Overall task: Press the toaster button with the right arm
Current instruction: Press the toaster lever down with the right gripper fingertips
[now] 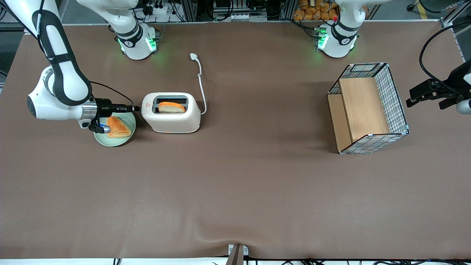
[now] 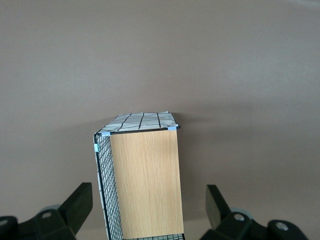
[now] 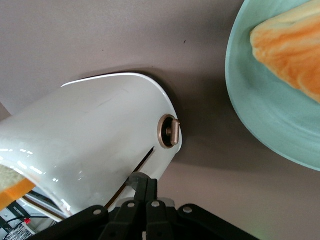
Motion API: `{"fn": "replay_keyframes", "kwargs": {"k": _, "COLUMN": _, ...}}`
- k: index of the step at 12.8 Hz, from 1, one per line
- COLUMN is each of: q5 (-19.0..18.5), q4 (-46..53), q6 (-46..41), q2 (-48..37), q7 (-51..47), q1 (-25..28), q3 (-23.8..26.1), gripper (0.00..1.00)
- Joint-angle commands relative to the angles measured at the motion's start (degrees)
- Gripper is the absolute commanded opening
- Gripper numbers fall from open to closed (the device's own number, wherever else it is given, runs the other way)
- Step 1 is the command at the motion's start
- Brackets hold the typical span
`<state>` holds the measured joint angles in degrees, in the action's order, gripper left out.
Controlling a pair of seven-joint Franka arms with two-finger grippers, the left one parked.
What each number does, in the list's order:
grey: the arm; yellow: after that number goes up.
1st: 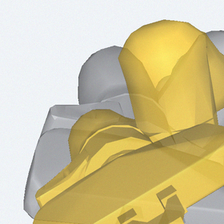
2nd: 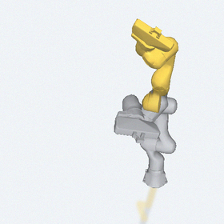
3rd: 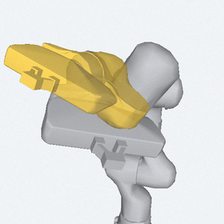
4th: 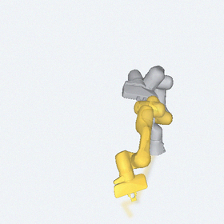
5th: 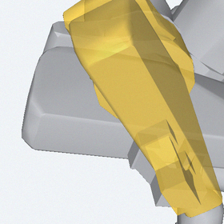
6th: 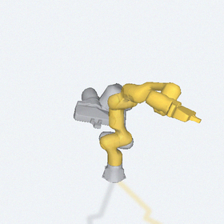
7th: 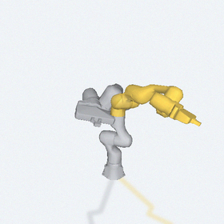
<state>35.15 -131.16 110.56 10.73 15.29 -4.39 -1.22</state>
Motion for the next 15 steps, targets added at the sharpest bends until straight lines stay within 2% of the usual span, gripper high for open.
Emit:
{"fn": "replay_keyframes", "kwargs": {"k": 1, "q5": 2.11, "q4": -0.58, "q6": 2.81, "q2": 2.54, "q7": 2.37, "q1": 1.13, "q3": 0.43, "gripper": 0.0}}
{"fn": "replay_keyframes", "kwargs": {"k": 7, "q5": 2.73, "q4": -0.5, "q6": 6.24, "q2": 7.37, "q7": 5.89, "q1": 1.4, "q3": 0.43, "gripper": 0.0}}
{"fn": "replay_keyframes", "kwargs": {"k": 8, "q5": 4.3, "q4": -0.58, "q6": 6.33, "q2": 7.9, "q7": 6.15, "q1": 1.57, "q3": 0.43, "gripper": 0.0}}
{"fn": "replay_keyframes", "kwargs": {"k": 10, "q5": 5.02, "q4": -0.5, "q6": 6.42, "q2": 8.34, "q7": 6.86, "q1": 1.66, "q3": 0.43, "gripper": 0.0}}
{"fn": "replay_keyframes", "kwargs": {"k": 13, "q5": 5.02, "q4": 0.29, "q6": 5.37, "q2": 7.12, "q7": 6.86, "q1": 1.31, "q3": 0.34, "gripper": 0.0}}
{"fn": "replay_keyframes", "kwargs": {"k": 15, "q5": 4.15, "q4": 3.35, "q6": 1.26, "q2": 6.76, "q7": 6.86, "q1": 0.44, "q3": -0.01, "gripper": 0.0}}
